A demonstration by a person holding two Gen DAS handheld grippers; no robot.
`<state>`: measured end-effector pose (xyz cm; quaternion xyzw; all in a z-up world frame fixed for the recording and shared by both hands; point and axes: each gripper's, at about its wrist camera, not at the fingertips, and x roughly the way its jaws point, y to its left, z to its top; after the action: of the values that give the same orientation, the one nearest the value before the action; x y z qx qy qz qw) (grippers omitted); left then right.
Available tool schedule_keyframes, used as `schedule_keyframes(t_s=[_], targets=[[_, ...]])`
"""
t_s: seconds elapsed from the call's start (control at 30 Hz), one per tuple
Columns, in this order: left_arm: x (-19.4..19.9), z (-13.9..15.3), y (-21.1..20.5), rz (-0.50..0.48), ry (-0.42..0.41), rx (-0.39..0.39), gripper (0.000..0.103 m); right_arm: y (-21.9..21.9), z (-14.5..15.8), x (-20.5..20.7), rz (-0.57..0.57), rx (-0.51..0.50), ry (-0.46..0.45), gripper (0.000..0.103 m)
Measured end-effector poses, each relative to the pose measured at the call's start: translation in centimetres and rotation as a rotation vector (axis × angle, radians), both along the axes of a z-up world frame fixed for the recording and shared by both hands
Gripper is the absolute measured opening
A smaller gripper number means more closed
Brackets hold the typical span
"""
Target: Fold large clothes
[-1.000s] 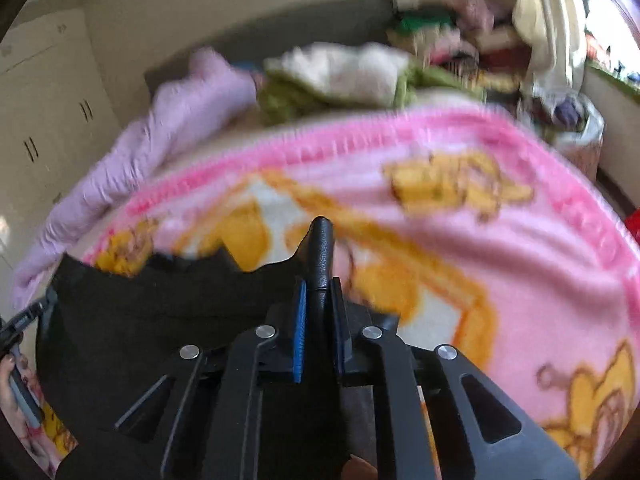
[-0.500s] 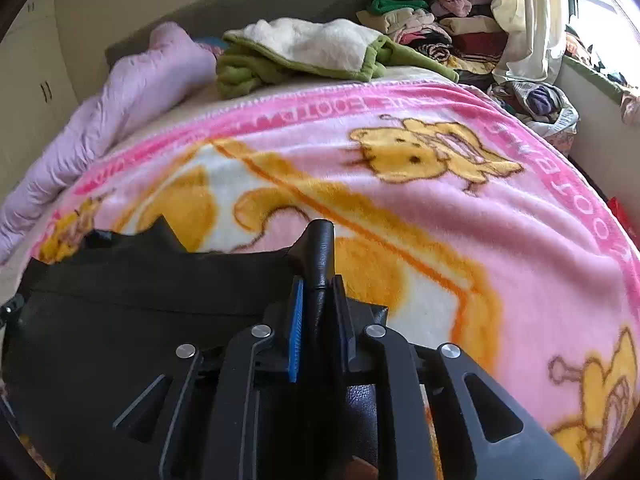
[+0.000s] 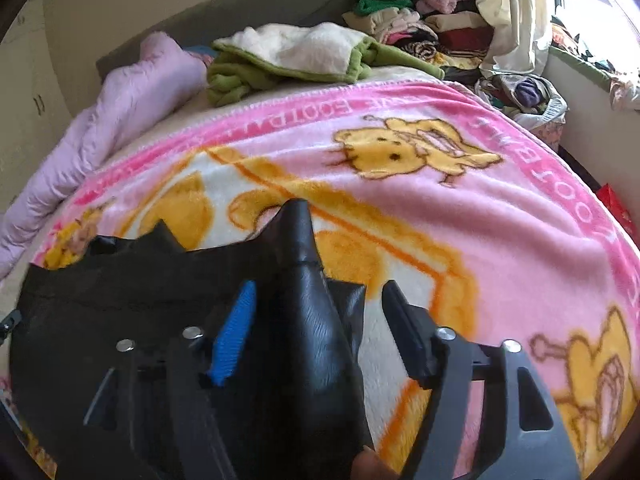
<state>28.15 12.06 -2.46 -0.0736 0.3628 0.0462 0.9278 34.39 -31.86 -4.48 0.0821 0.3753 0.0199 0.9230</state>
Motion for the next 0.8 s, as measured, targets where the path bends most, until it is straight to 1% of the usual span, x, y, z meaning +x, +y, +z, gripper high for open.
schedule_keyframes(t_s=[0.07,0.1,0.17,0.23,0.3,0.37,0.53,0.63,0.8], targets=[[-0.7,0.7,0.0,0.006,-0.015,0.001,0.08,-0.1,0.4,-1.1,0.012,-0.006,-0.013,0.065],[-1.1,1.1,0.0,0.007,-0.022,0.0,0.081,-0.1,0.7,-2.0,0.013,-0.015,-0.021,0.065],[-1.7,1.8,-0.3,0.01,-0.037,-0.001,0.09,-0.3,1.0,-3.4,0.029,-0.012,-0.037,0.066],[-2.2,2.4,-0.9,-0.001,-0.054,0.004,0.093,-0.2,1.3,-4.8,0.037,-0.005,-0.053,0.066],[-2.8,3.0,-1.9,-0.017,-0.066,0.03,0.093,-0.1,1.7,-6.3,0.056,0.007,-0.072,0.068],[-3.3,3.6,-2.7,-0.031,-0.079,0.036,0.093,0.3,2.2,-8.0,0.065,0.002,-0.092,0.074],[-4.7,4.2,-4.2,-0.079,-0.098,0.007,0.093,1.8,3.3,-11.5,0.123,-0.014,-0.145,0.074],[-5.6,4.1,-5.1,-0.104,-0.092,-0.009,0.093,2.6,3.7,-13.0,0.154,-0.015,-0.162,0.074],[-6.7,3.5,-6.6,-0.145,-0.065,-0.008,0.093,4.2,4.0,-14.6,0.21,-0.023,-0.169,0.074]])
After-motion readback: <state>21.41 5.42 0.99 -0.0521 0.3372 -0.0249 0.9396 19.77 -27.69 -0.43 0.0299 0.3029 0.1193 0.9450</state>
